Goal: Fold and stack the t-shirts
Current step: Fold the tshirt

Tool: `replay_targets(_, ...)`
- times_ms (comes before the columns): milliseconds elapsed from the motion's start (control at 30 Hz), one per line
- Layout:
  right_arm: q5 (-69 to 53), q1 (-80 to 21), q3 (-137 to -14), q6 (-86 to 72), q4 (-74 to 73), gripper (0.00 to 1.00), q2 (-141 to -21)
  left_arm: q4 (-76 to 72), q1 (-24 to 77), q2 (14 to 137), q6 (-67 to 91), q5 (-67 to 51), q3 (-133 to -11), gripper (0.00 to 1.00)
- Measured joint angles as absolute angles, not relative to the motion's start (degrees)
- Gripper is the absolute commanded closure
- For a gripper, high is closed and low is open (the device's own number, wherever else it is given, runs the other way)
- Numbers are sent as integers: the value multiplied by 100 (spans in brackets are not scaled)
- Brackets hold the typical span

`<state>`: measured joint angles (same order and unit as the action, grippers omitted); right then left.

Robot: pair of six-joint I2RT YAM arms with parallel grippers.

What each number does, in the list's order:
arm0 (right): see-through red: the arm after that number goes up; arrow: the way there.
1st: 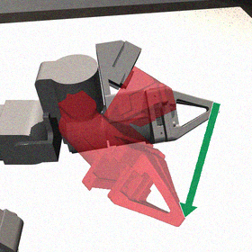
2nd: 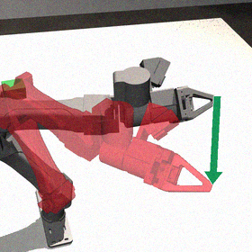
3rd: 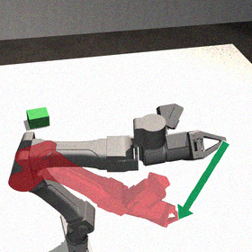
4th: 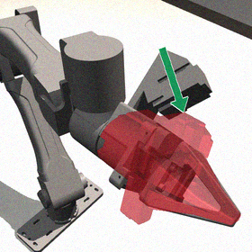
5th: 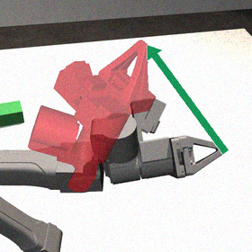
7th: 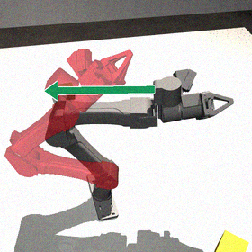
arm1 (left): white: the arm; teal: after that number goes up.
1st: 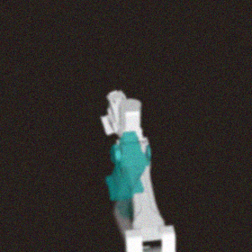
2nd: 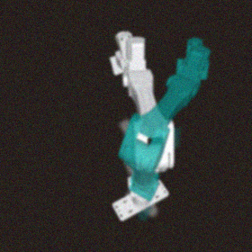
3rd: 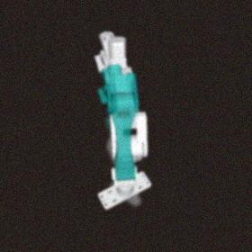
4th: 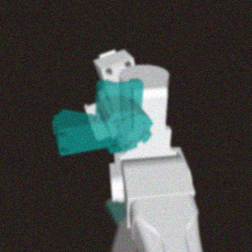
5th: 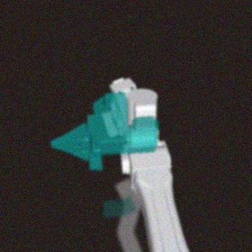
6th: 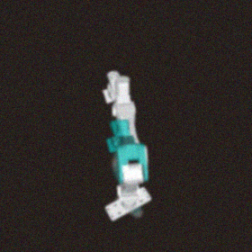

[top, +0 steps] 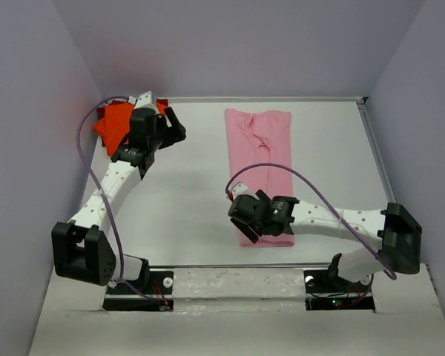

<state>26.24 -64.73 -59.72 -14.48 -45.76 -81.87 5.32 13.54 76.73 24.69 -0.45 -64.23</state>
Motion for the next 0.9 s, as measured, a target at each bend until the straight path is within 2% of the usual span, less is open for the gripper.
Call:
replay_targets(300,2926,-7424,-5992,-2088,-5157,18,-8538,532,1354,7714,2471,-64,-6420,16)
replay_targets(500,3144,-7972,-6388,-2541,-5592,18,-9485,532,1372,7714,2473,-80,-6420,16)
replay_targets(900,3367,-7999,-6381,-2827,-5791,19,-9922,534,1579,7714,2469,14,-6420,16)
